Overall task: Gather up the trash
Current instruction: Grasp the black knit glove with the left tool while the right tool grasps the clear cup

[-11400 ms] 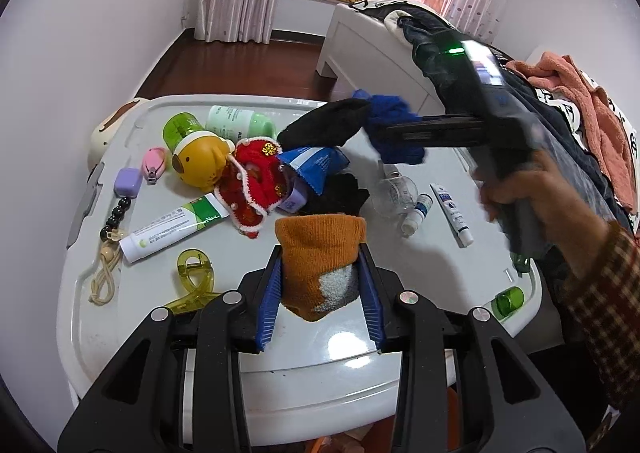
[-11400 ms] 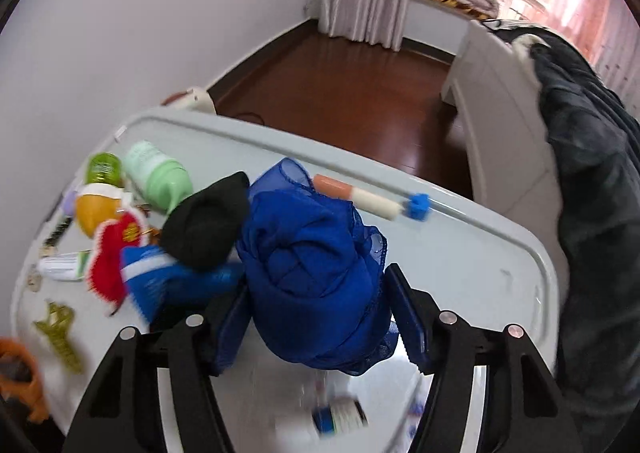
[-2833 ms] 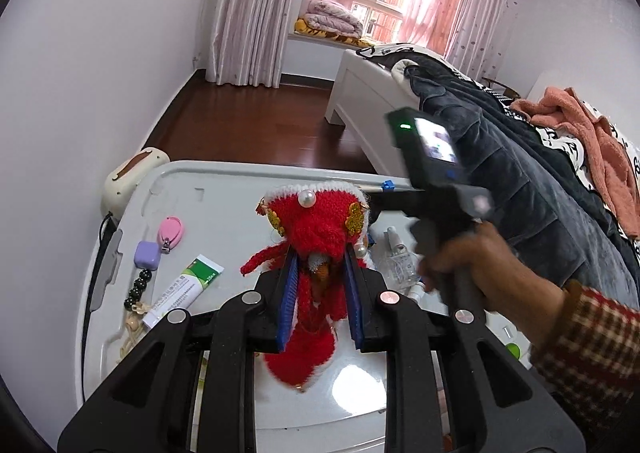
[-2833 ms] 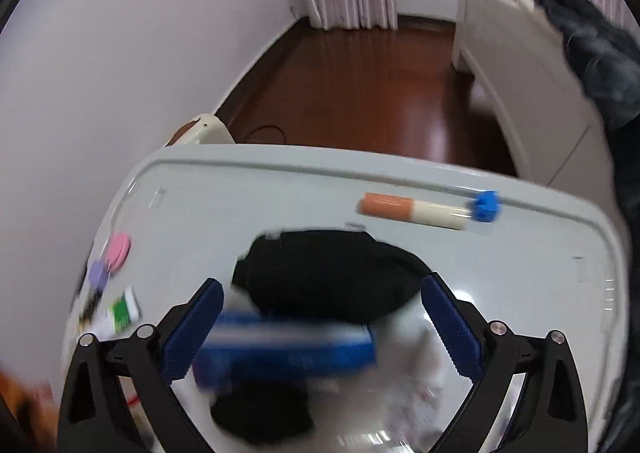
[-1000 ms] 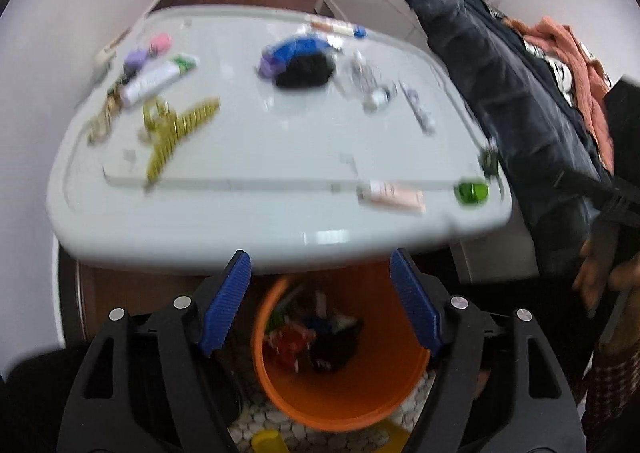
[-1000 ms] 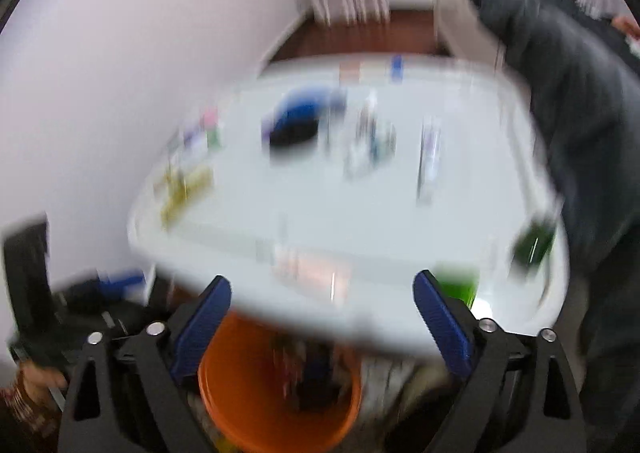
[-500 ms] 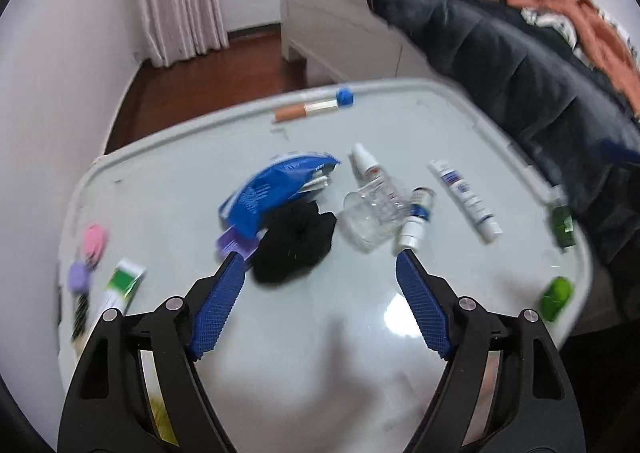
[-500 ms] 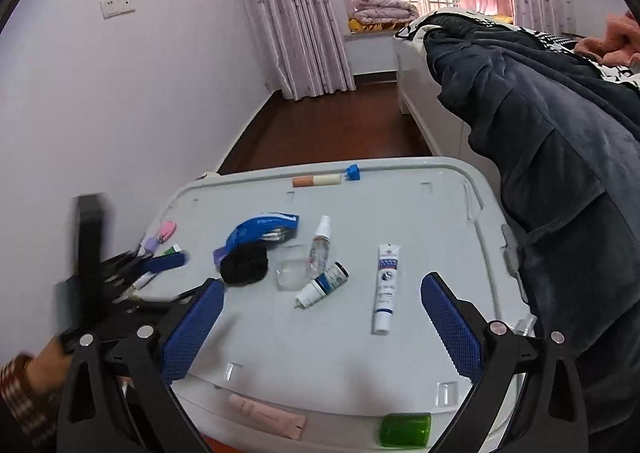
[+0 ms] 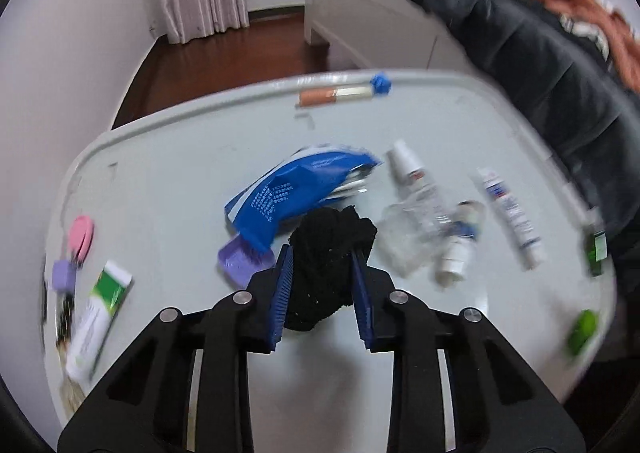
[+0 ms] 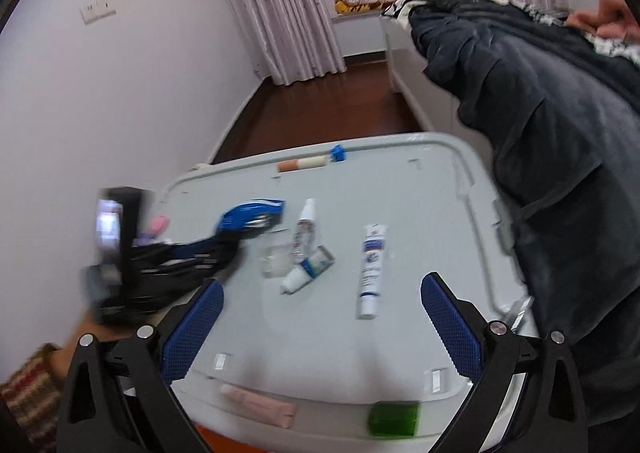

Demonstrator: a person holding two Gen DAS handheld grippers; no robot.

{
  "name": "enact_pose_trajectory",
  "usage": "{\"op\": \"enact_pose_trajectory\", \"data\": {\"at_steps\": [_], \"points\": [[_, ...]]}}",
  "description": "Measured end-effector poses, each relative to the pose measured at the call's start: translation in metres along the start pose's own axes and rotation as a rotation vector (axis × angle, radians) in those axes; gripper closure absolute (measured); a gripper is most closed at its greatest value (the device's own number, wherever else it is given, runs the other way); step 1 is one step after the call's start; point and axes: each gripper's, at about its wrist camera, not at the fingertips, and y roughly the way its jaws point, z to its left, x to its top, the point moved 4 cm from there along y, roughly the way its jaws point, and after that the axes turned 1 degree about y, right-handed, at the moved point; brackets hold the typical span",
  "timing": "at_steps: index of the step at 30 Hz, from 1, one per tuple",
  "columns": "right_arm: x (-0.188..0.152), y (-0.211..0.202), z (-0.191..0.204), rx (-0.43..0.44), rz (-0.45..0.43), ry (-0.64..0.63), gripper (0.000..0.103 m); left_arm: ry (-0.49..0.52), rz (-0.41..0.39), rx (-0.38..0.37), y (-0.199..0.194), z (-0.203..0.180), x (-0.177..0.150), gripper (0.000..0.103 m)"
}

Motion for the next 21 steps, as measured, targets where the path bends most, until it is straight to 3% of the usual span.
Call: {"op": "enact_pose_trajectory", "data": {"at_steps": [4,6,12,16,21], "points": [[0.001,0.021,0.007,-0.106,0.003,-0.094,0.006,-0.026,-0.068,-0.066,-0.049,-0.014,-0.025,0.075],[0.002,0.042,0.017,-0.097,0.032,-0.129,0.006,-0.033,-0.098,-0.105,-0.069,-0.024,-0.04,0.074],[0.0,0.117,0.052,-0.118,0.114,-0.268,0.006,0.001,-0.116,-0.145,-0.072,-0.039,-0.054,0.074],[-0.001,0.148,0.064,-0.125,0.143,-0.332,0.027,-0.062,-0.105,-0.16,-0.075,-0.018,-0.058,0.074],[-0.001,0.168,0.079,-0.114,0.16,-0.383,0.031,-0.088,-0.122,-0.153,-0.086,-0.001,-0.059,0.073]]}}
